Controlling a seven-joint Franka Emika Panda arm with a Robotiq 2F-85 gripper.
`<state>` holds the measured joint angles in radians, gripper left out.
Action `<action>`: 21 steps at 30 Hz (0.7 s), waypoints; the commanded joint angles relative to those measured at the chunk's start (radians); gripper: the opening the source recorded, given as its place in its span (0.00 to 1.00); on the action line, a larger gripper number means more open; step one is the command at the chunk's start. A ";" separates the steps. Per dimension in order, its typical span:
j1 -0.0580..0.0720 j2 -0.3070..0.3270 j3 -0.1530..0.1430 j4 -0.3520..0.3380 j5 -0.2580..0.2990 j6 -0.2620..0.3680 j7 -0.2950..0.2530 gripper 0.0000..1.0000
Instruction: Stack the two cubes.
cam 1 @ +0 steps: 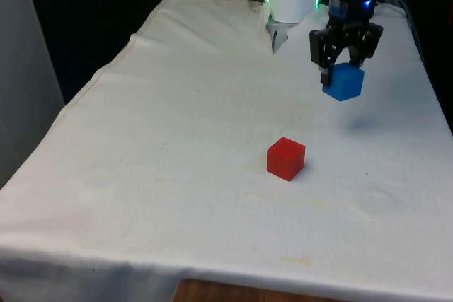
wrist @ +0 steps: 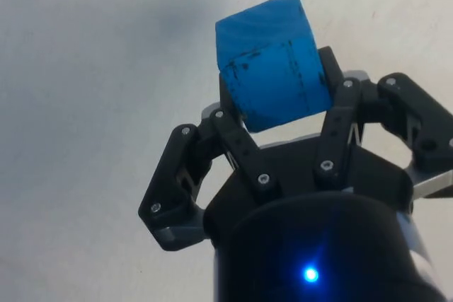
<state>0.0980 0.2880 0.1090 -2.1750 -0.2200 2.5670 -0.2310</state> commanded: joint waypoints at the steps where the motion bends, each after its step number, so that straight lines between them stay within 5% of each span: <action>1: -0.002 -0.003 0.002 0.003 0.011 -0.007 0.002 0.04; 21: -0.015 0.029 -0.002 0.103 0.042 -0.034 0.000 0.04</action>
<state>0.0890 0.3120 0.1000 -2.0820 -0.1950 2.5440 -0.2180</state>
